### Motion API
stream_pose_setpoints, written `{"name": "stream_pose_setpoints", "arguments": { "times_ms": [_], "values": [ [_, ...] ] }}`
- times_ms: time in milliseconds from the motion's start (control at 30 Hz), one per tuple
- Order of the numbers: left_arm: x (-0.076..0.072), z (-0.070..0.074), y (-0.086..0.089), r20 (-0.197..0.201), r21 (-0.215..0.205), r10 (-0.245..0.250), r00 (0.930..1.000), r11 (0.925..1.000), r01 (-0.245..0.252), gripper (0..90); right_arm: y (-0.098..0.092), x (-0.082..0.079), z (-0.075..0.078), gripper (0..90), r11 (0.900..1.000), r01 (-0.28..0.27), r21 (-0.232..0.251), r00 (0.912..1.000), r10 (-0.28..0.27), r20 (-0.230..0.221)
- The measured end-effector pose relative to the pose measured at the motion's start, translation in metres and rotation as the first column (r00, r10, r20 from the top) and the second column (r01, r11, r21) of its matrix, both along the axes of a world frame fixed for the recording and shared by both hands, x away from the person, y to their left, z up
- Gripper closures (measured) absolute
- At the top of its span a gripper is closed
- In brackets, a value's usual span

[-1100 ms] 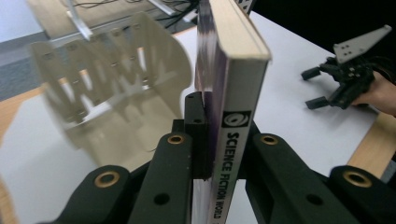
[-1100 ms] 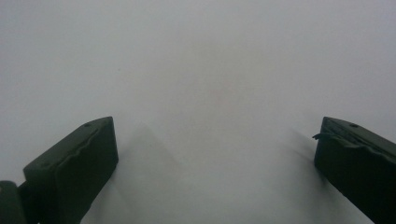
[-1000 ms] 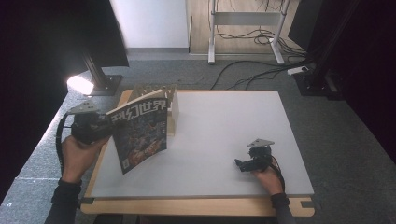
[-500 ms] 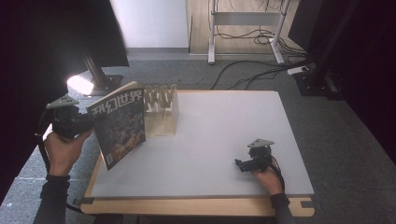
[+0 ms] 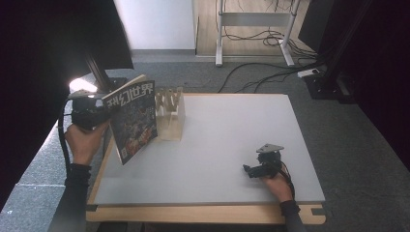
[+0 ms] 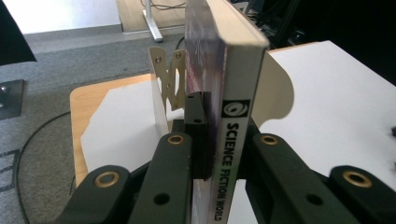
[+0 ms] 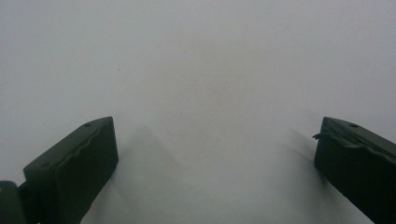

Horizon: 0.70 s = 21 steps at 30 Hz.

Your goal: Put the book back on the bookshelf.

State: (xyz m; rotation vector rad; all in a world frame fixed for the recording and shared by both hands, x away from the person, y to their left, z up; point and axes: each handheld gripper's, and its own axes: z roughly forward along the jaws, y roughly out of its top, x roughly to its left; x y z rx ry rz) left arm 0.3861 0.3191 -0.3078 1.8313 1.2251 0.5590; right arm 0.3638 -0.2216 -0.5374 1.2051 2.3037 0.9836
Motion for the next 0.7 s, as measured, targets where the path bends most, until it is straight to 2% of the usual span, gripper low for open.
{"name": "stream_pose_setpoints", "arguments": {
  "times_ms": [167,333,433,500,633,700],
  "values": [
    [0.014,-0.005,-0.009,0.003,0.01,0.012,0.9999,0.9999,-0.012,82.6,0.0,0.0,0.0,0.0,1.0,0.0,0.0,1.0,0.0,-0.002],
    [0.027,-0.01,-0.018,0.024,-0.003,0.01,0.9997,0.9999,-0.01,82.6,0.0,0.0,0.0,0.0,1.0,0.0,0.001,1.0,0.0,-0.001],
    [0.033,-0.013,-0.021,0.077,-0.034,0.007,0.997,0.9994,-0.004,82.6,0.0,0.0,0.0,0.0,1.0,0.0,0.001,1.0,0.0,-0.001],
    [0.036,-0.02,-0.023,0.097,-0.05,0.005,0.9953,0.9987,0.0,82.5,0.0,0.0,0.0,0.0,1.0,0.0,0.001,1.0,0.0,0.0],
    [0.037,-0.031,-0.022,0.091,-0.062,-0.009,0.9958,0.998,0.014,82.3,0.0,0.0,0.0,0.0,1.0,0.0,0.001,1.0,0.0,0.0],
    [0.036,-0.03,-0.021,0.045,-0.027,-0.035,0.9984,0.999,0.036,82.0,0.0,0.0,0.0,0.0,1.0,0.0,0.0,1.0,0.0,0.0]
  ]
}}
